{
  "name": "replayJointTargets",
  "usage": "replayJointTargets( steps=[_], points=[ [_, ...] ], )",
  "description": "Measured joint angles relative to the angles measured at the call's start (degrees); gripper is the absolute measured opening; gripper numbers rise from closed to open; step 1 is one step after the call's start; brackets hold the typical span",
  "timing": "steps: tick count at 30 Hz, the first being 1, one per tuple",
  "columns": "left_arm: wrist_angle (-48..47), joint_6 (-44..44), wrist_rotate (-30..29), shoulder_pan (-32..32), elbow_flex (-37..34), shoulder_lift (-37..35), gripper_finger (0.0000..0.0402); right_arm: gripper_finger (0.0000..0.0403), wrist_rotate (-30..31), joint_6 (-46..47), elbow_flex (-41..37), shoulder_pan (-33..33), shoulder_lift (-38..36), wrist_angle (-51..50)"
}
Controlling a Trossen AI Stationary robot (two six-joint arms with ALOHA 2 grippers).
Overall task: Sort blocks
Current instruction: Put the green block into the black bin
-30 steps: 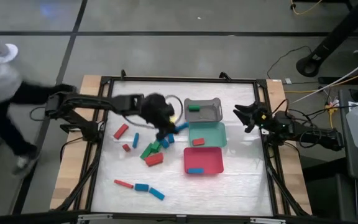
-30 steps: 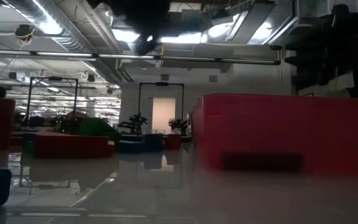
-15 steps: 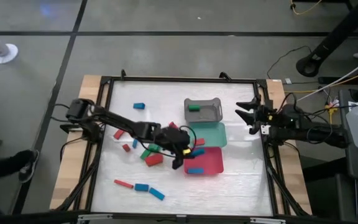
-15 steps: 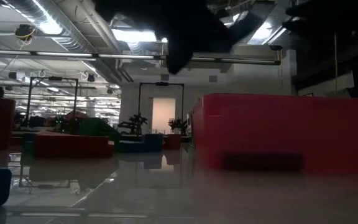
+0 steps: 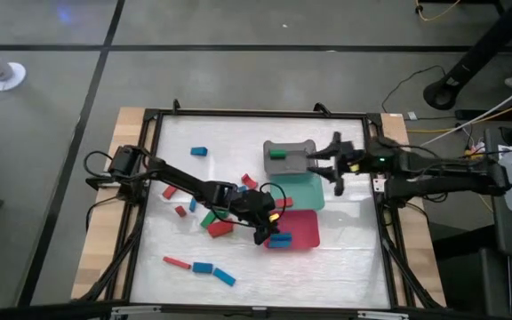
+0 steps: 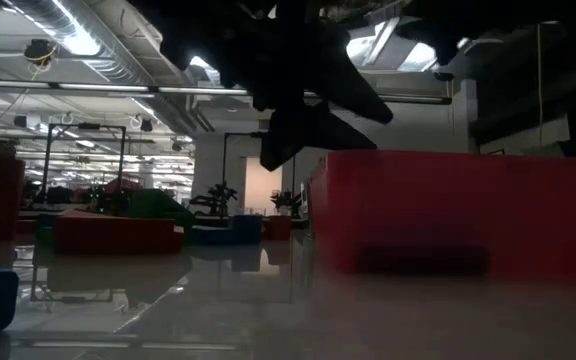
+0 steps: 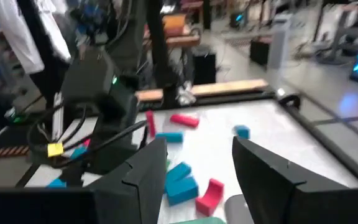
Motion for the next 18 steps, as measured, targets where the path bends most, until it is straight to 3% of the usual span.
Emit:
replayJointTargets(
  steps=[4, 10, 18],
  points=[
    [-0.7, -4.8, 6.2, 0.7, 0.0, -1.9, 0.0162, 0.0186, -3.7, -3.0, 2.5, 0.0, 7.0, 0.3],
    [-8.9, -14.7, 16.0, 2.6, 0.0, -6.6, 0.0153, 0.0186, -8.3, -4.3, 5.1, 0.0, 15.0, 0.4],
    [-32.1, -20.9, 17.7, 5.9, 0.1, -17.1, 0.0133, 0.0186, -8.6, -4.2, 5.6, 0.0, 18.5, 0.0]
  ],
)
